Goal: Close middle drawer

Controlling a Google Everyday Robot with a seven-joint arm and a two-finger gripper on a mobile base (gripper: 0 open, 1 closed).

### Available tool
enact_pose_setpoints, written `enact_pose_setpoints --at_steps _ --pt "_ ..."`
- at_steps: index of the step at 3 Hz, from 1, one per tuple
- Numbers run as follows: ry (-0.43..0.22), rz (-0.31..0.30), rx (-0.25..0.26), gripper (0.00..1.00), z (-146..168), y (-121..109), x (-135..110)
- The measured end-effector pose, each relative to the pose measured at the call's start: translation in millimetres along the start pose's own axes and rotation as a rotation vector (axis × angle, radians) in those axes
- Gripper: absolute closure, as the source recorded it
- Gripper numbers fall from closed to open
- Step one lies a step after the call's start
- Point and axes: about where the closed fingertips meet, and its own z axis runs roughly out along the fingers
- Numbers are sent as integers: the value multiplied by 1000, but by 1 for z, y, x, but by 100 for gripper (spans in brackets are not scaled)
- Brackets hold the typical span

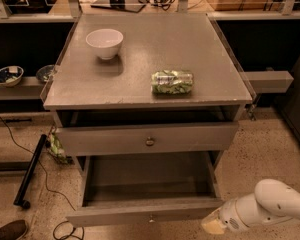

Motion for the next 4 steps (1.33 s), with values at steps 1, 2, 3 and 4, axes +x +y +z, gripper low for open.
enact_pose_setpoints --at_steps 1,2,3,4 --pt "-2 -1 -13 100 10 -1 -2" --pt "-41 -16 -26 100 29 -9 -34" --pt "-58 -22 -24 100 32 -10 -44" --pt "-86 -36 -22 100 35 -11 -59"
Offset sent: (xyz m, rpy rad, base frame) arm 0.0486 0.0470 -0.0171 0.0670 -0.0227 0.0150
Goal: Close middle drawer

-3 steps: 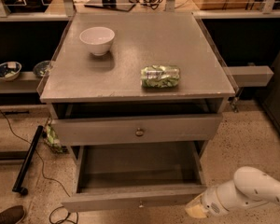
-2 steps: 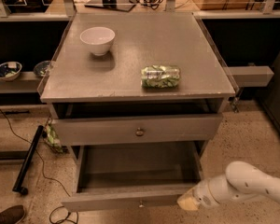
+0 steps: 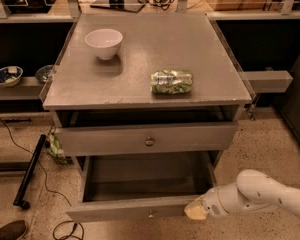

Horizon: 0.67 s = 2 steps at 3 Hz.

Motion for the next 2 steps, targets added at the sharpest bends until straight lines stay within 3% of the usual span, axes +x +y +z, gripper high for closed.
enact_pose_setpoints --at_steps 1,2 --pt "0 0 0 100 0 0 0" --pt "2 45 -5 100 7 -7 15"
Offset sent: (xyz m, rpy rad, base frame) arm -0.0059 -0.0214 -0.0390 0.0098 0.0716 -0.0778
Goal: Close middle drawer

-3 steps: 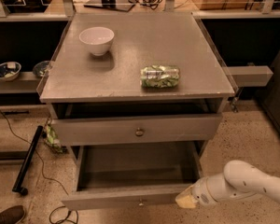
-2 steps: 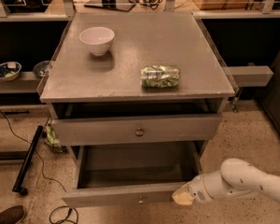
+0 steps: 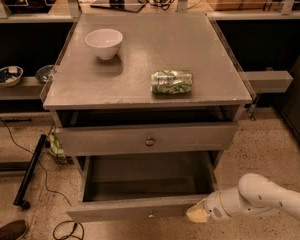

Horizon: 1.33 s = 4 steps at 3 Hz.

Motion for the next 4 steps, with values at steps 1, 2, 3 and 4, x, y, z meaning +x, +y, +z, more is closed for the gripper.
enact_pose_setpoints --at_steps 1,2,3,4 --pt "-4 -1 -3 100 2 0 -2" --pt "-22 -26 -16 100 10 3 -18" --pt "-26 -32 -19 100 11 5 -20" --pt "-51 -82 -52 100 29 15 -52"
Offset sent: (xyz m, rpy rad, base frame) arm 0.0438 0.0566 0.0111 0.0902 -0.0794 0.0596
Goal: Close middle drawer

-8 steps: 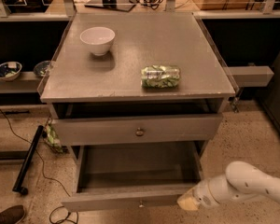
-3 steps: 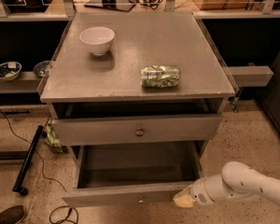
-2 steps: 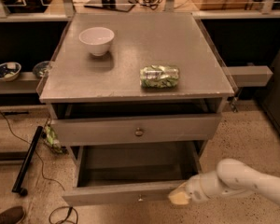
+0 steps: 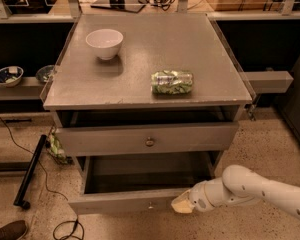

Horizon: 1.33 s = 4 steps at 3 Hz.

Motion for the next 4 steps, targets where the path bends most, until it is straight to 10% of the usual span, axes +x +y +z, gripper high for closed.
enact_pose_setpoints --at_steps 4 --pt "-45 14 14 100 10 -5 -4"
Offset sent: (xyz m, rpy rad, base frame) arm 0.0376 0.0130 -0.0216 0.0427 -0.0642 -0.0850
